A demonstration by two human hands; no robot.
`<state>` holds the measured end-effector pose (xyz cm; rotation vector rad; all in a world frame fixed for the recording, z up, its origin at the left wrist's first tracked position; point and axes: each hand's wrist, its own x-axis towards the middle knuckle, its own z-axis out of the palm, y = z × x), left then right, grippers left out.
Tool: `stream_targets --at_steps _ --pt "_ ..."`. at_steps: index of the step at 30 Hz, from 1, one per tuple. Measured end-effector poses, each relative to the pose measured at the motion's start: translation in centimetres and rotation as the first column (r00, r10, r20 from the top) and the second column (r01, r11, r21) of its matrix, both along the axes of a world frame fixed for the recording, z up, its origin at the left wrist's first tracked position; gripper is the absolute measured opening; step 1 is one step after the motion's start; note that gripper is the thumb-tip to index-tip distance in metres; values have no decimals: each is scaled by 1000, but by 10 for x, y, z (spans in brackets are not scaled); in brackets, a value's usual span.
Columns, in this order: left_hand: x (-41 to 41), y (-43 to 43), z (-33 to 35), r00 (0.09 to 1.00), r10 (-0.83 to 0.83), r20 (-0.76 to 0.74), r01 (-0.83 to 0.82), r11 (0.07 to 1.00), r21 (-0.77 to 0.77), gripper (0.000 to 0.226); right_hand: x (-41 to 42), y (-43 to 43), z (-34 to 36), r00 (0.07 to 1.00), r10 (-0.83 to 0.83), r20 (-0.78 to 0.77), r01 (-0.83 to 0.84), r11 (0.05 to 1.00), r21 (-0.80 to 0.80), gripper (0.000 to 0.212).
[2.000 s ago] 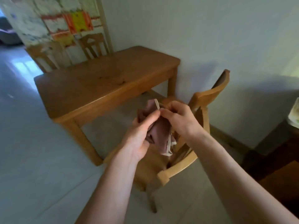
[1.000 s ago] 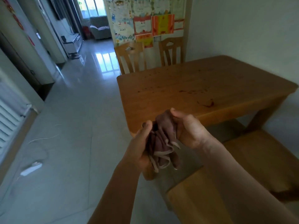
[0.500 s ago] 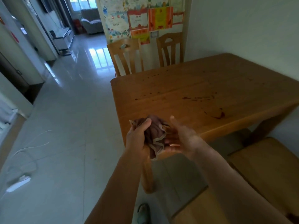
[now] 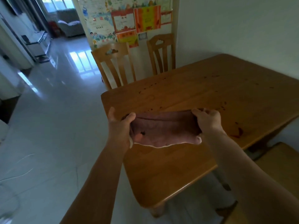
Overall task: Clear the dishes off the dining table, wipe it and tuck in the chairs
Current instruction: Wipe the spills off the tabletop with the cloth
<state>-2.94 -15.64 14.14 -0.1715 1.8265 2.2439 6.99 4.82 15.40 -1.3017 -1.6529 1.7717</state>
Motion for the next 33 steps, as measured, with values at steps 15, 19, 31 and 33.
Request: stream_targets --at_steps 15,19,31,33 --pt "-85 36 18 801 -520 -297 139 644 -752 22 -23 80 15 976 134 172 -214 749 627 14" --pt "-90 65 17 830 -453 -326 73 667 -741 15 -38 118 13 982 155 109 -190 813 551 26" --pt "-67 298 6 870 -493 -21 467 837 -285 50 -110 232 -26 868 495 -25 -468 835 291 48" --pt "-64 336 8 856 -515 46 515 843 -155 69 -116 254 -26 820 572 -6 -543 782 305 50"
